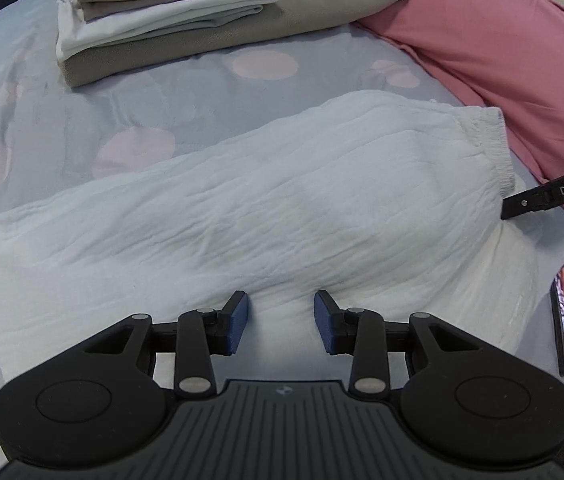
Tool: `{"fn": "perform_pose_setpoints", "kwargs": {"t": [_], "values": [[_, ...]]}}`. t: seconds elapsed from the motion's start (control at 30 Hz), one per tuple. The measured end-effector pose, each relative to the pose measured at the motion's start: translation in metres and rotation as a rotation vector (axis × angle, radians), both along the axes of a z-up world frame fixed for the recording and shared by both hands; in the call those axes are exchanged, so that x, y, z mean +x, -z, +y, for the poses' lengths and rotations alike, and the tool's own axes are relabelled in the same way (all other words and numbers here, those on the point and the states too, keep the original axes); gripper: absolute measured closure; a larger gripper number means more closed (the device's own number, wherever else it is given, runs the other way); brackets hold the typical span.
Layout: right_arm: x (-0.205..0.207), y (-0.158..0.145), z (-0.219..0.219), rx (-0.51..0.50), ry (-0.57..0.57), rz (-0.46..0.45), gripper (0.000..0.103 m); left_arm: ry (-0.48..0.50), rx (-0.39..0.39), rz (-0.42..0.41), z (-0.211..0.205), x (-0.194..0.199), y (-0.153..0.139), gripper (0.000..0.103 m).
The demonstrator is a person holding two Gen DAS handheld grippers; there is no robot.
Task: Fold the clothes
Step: 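Pinch the blanket fold with the right tool and lift it over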
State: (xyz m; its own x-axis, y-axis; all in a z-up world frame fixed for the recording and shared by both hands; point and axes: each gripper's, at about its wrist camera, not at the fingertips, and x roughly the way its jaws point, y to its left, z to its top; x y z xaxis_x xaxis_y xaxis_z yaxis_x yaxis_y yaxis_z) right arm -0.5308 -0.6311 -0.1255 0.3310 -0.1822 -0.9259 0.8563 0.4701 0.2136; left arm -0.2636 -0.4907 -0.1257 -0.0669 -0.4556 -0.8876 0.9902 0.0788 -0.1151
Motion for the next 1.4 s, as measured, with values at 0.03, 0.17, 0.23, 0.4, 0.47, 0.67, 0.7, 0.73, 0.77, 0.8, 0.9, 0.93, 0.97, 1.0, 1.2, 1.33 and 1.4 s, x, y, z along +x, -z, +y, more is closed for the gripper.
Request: {"fn": "perform_pose_setpoints", "kwargs": {"t": [0.03, 0.17, 0.23, 0.4, 0.47, 0.67, 0.7, 0.73, 0.77, 0.8, 0.9, 0.93, 0.97, 1.0, 1.2, 1.33, 1.4], "values": [[0.001, -0.001, 0.001, -0.001, -0.002, -0.001, 0.07, 0.001, 0.003, -0.008, -0.001, -0.002, 0.0, 0.069], [0.006, -0.009, 0.006, -0.009, -0.014, -0.006, 0.08, 0.02, 0.003, -0.027, 0.0, -0.004, 0.0, 0.069], [0.008, -0.019, 0.009, -0.02, -0.023, -0.017, 0.081, 0.023, 0.004, -0.025, 0.0, -0.003, 0.0, 0.069], [0.012, -0.052, 0.018, -0.028, -0.013, -0.102, 0.081, 0.03, 0.003, -0.02, 0.0, -0.002, -0.001, 0.069], [0.015, -0.068, 0.021, -0.03, -0.008, -0.135, 0.081, 0.035, -0.001, -0.013, 0.0, -0.001, -0.001, 0.069], [0.038, -0.116, 0.038, -0.047, -0.014, -0.25, 0.081, 0.06, -0.02, -0.002, 0.003, 0.005, -0.005, 0.069], [0.043, -0.125, 0.043, -0.053, -0.024, -0.267, 0.081, 0.064, -0.023, -0.005, 0.003, 0.006, -0.005, 0.069], [0.048, -0.134, 0.048, -0.059, -0.033, -0.285, 0.081, 0.069, -0.027, -0.003, 0.002, 0.006, -0.005, 0.069], [0.055, -0.143, 0.053, -0.063, -0.043, -0.304, 0.081, 0.073, -0.031, -0.001, 0.002, 0.007, -0.005, 0.069], [0.062, -0.152, 0.058, -0.067, -0.058, -0.321, 0.081, 0.077, -0.033, 0.0, 0.003, 0.008, -0.005, 0.069], [0.086, -0.175, 0.075, -0.082, -0.115, -0.351, 0.081, 0.081, -0.042, -0.003, 0.008, 0.013, -0.011, 0.069], [0.095, -0.181, 0.081, -0.088, -0.134, -0.355, 0.081, 0.076, -0.047, -0.008, 0.011, 0.016, -0.015, 0.069], [0.104, -0.184, 0.086, -0.09, -0.15, -0.355, 0.081, 0.071, -0.052, -0.014, 0.016, 0.02, -0.02, 0.069], [0.113, -0.187, 0.091, -0.093, -0.166, -0.355, 0.081, 0.07, -0.057, -0.018, 0.021, 0.026, -0.026, 0.069], [0.172, -0.182, 0.118, -0.07, -0.259, -0.356, 0.081, 0.017, -0.1, -0.047, 0.062, 0.078, -0.063, 0.069], [0.208, -0.167, 0.136, -0.035, -0.311, -0.358, 0.081, -0.041, -0.121, -0.053, 0.093, 0.116, -0.078, 0.069], [0.224, -0.156, 0.146, -0.012, -0.333, -0.357, 0.081, -0.07, -0.133, -0.048, 0.109, 0.131, -0.083, 0.069]]}}
